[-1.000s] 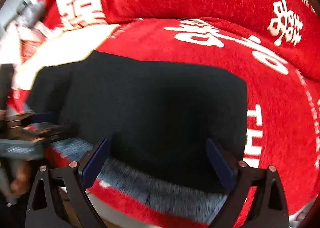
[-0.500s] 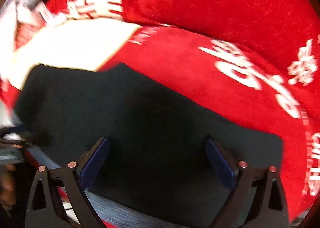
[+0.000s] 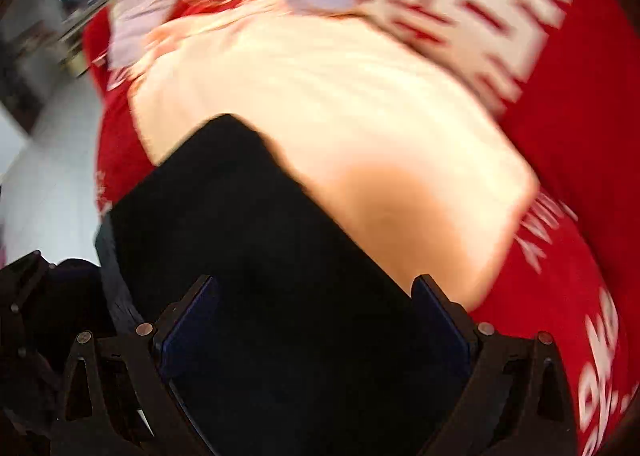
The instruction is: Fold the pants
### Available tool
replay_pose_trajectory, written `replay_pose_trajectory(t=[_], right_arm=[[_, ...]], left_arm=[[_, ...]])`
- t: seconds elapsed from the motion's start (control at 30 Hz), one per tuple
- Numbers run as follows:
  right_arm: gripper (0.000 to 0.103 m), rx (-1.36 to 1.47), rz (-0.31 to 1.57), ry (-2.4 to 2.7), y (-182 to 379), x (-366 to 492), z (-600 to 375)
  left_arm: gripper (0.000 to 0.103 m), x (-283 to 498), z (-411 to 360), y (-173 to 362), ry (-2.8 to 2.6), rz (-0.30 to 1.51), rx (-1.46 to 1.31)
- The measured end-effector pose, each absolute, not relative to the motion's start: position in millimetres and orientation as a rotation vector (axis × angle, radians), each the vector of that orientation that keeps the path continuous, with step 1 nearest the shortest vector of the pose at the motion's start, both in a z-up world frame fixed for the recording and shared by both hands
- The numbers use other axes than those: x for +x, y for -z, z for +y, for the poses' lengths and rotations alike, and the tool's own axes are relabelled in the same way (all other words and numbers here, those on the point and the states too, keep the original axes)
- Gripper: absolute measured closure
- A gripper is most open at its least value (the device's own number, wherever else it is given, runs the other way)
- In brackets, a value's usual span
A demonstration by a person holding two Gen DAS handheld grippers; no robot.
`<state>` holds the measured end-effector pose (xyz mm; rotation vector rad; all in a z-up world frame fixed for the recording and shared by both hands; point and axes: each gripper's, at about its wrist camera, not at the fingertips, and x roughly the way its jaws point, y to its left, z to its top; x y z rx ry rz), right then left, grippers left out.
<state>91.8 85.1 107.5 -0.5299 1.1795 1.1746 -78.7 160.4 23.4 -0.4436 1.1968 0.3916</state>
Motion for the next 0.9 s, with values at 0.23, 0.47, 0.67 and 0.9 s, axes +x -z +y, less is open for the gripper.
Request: replay_pose_trajectory(t=[0.23,0.47,0.67,0.9], right_arm=[[0.014,-0.553,1.332,-1.341,-83.9,93.9,133.0],[0.088,-0.587,1.190,-1.379,-130.3,84.5,101.9],[0.089,-0.603,1.036,-1.438,-175.4,52.9,77.0],[0.089,-0.573,0.983,-1.470,-198.1,41.1,48.0]], left_arm=[[0.000,-102.0,217.1,-22.2,-0.385,1.176,-0.527],[0.000,-110.8,275.5,-30.9,-0.257,1.128,-0.626],[0.000,-93.6,292.9,-45.6,0.011,1.045,-0.565],[0.000,-54.2,270.2,-33.8,0.308,1.088,-0.493]])
